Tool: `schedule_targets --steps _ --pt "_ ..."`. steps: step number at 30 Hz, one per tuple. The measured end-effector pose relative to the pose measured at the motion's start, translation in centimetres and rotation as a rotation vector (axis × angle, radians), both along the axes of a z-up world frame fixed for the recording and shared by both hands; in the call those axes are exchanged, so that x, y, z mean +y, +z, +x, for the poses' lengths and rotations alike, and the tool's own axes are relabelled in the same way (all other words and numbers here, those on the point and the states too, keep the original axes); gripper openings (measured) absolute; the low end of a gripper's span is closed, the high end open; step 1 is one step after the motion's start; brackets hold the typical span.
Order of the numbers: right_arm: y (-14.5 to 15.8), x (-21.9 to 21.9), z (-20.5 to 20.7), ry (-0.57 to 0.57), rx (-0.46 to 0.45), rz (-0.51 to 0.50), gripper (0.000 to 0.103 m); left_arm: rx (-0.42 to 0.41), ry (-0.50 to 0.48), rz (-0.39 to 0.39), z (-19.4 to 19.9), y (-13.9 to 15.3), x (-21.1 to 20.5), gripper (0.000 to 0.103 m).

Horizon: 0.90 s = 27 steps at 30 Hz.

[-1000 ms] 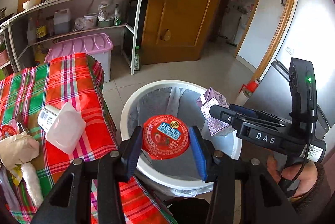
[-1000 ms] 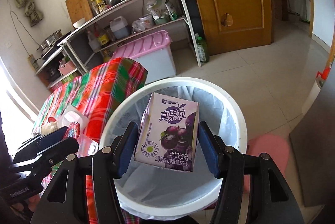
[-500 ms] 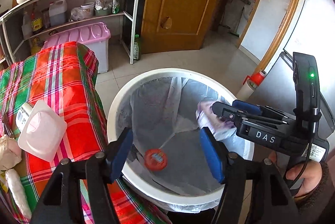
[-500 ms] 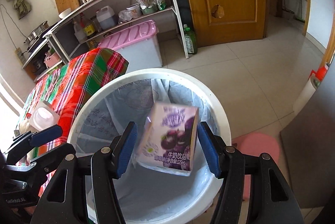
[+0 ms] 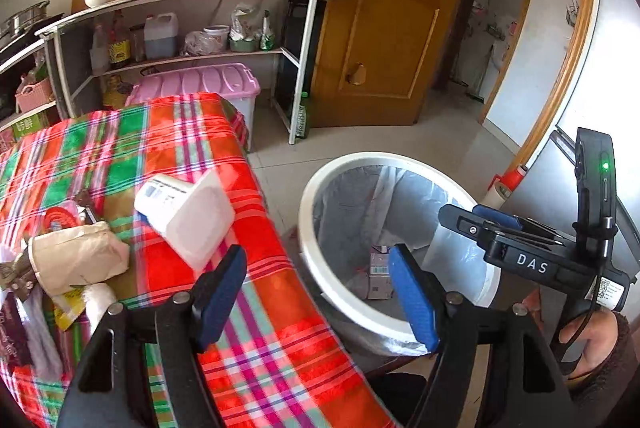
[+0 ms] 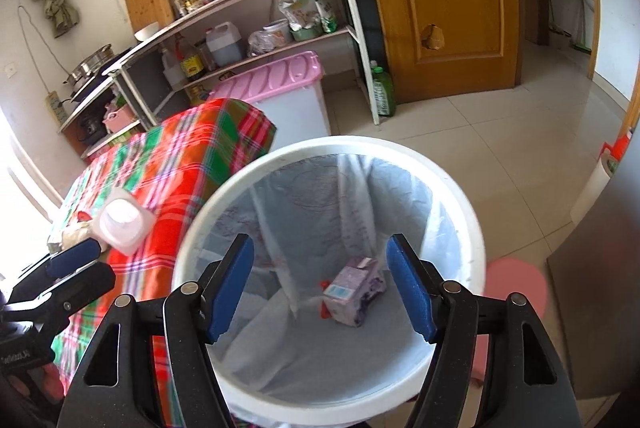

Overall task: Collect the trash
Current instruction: 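Carry the carton over the white bin and open the right gripper, then grasp the white yogurt cup with the right gripper while the left grasps the paper bag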

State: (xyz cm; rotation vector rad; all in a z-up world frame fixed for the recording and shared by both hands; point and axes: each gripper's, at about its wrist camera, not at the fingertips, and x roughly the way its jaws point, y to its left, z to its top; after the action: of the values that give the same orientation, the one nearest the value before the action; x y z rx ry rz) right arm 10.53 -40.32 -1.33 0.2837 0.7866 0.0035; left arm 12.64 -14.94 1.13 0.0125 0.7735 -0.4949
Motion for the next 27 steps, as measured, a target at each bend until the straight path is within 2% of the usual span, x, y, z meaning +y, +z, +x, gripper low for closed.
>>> schedule_targets --steps 13,20,24,27 --pt "1.9 8.0 -0.6 0.147 -0.077 0.003 0.071 -0.082 0.195 -0.006 -2.2 1.8 10.8 0.078" --pt "2.1 12.3 0.5 0.233 -0.091 0.015 0.072 -0.067 0.278 -0.031 -1.6 1.5 15.7 0.08" --pt "1.9 14.9 1.6 0.296 -0.116 -0.03 0.073 -0.05 0.295 -0.021 -0.9 0.9 17.3 0.08" --pt "1.4 16.7 2.5 0.324 -0.119 -0.108 0.073 -0.038 0.294 -0.019 -0.5 0.3 17.9 0.081"
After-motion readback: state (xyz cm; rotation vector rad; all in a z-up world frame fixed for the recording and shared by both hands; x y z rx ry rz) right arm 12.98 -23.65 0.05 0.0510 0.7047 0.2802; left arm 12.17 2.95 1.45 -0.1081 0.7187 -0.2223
